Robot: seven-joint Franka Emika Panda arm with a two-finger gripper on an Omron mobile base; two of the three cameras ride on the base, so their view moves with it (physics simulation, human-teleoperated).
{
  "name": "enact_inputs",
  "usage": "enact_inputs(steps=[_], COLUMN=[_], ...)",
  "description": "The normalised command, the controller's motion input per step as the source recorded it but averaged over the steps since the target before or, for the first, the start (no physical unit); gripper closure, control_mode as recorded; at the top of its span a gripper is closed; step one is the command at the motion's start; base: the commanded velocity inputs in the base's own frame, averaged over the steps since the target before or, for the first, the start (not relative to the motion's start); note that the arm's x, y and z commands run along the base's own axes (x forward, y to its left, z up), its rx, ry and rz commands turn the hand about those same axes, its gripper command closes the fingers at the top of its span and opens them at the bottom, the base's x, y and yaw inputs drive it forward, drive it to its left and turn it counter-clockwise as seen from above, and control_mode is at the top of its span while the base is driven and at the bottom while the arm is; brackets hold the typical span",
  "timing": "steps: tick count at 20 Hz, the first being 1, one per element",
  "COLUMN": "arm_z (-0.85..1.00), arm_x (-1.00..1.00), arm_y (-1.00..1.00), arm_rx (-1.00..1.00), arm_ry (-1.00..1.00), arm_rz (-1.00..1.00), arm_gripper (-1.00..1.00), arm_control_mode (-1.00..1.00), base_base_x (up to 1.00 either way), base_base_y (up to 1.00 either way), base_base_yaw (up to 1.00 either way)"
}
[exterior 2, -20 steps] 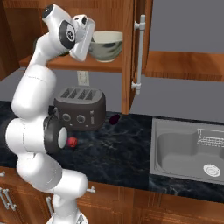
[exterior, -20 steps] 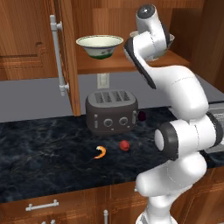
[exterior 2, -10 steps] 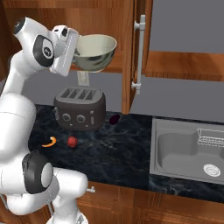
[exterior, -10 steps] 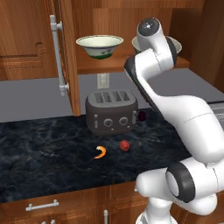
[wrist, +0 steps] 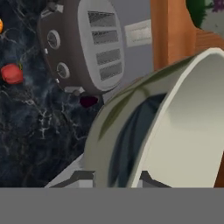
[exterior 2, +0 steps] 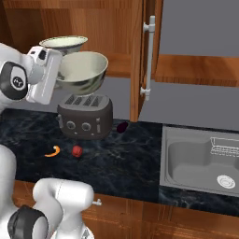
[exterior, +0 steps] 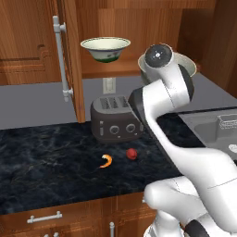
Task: Pick both bowls and place them on the counter. Then place the bell pepper in one bowl and place the shrimp in the other bowl.
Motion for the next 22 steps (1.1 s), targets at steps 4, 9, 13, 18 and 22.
enact_inputs(steps=[4, 9, 13, 18, 22], arm_z=[-0.72, -0.99, -1.00, -0.94, -0.65], arm_x=[-0.84, -0.48, -0.20, 0.09, 0.44], arm_y=[0.12, -0.01, -0.11, -0.23, -0.16], arm_rx=[0.00, -0.04, -0.02, 0.00, 0.00], arm_ry=[0.02, 0.07, 0.08, 0.16, 0.20], arm_rz=[0.00, -0.03, -0.05, -0.02, -0.01], arm_gripper=[1.00, 1.00, 1.00, 1.00, 1.00], arm_control_mode=[-1.00, -1.00, -1.00, -1.00, -1.00], base_base_x=[0.00, 0.00, 0.00, 0.00, 0.00], base_base_y=[0.00, 0.00, 0.00, 0.00, 0.00], base_base_yaw=[0.00, 0.00, 0.00, 0.00, 0.00])
